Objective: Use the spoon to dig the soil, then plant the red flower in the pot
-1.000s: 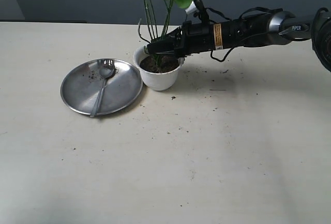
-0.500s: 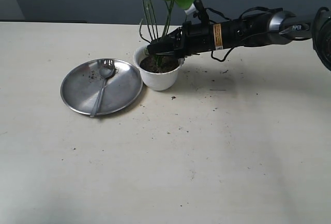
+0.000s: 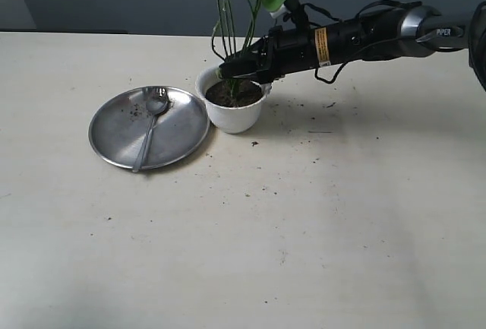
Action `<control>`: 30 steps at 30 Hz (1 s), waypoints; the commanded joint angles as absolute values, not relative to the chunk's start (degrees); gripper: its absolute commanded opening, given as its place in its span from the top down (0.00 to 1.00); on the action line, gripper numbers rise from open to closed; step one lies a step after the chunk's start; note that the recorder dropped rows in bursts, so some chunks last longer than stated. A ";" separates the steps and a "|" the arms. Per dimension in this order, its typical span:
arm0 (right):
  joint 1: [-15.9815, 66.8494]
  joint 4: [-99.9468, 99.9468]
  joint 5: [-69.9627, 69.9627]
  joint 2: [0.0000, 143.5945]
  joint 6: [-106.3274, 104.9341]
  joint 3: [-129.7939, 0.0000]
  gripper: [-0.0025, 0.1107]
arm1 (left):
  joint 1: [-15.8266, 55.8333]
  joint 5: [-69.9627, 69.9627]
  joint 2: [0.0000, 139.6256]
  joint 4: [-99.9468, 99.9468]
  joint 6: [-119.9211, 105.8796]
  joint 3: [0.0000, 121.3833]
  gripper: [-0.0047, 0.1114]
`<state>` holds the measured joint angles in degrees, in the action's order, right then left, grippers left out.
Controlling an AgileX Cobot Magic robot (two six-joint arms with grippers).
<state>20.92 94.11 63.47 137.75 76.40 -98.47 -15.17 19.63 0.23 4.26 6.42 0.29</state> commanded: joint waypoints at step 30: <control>20.64 92.66 62.25 136.87 76.79 -98.05 0.45 | -14.76 19.24 0.00 3.74 6.44 0.00 0.96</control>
